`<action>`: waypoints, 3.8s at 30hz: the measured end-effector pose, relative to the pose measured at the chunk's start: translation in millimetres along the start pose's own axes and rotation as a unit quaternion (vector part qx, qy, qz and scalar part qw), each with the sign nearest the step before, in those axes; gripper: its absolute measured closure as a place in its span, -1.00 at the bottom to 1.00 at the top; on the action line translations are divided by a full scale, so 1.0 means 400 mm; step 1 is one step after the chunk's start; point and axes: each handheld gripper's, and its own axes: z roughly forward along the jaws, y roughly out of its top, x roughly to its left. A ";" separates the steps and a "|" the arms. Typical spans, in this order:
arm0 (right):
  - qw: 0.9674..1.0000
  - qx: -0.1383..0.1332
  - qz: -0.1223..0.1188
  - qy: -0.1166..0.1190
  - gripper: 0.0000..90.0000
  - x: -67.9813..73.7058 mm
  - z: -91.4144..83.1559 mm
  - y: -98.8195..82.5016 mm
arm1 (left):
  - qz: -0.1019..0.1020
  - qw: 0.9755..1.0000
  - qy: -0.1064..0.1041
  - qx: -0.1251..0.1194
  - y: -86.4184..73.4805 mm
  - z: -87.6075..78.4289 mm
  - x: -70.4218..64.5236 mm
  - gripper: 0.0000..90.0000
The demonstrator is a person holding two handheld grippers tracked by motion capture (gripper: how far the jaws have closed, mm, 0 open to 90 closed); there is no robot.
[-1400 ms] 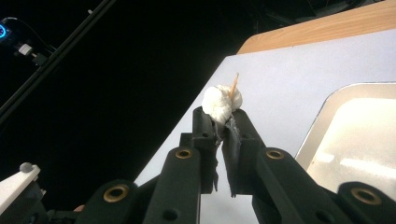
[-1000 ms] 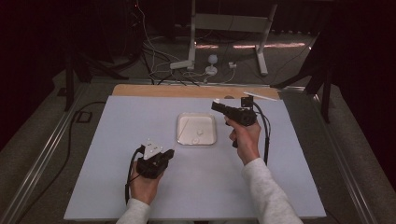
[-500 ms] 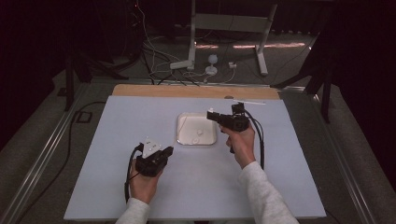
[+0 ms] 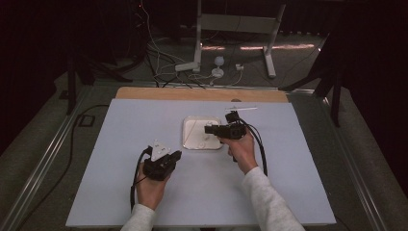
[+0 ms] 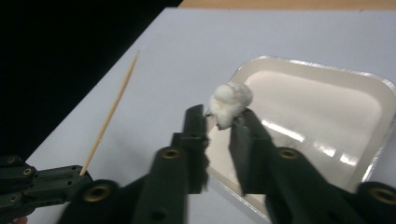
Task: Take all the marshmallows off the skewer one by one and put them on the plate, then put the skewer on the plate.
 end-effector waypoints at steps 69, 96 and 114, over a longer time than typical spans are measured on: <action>0.997 -0.026 -0.068 -0.011 -0.77 0.022 -0.104 -0.140 | -0.043 0.999 -0.014 0.014 0.116 0.135 0.028 0.99; 0.990 -0.074 -0.084 -0.088 -0.87 -0.042 -0.282 -0.256 | -0.054 0.998 0.007 0.034 0.148 0.241 0.036 0.98; 0.989 -0.080 -0.077 -0.093 -0.86 -0.054 -0.307 -0.273 | -0.076 0.993 0.037 0.076 0.119 0.295 0.027 0.96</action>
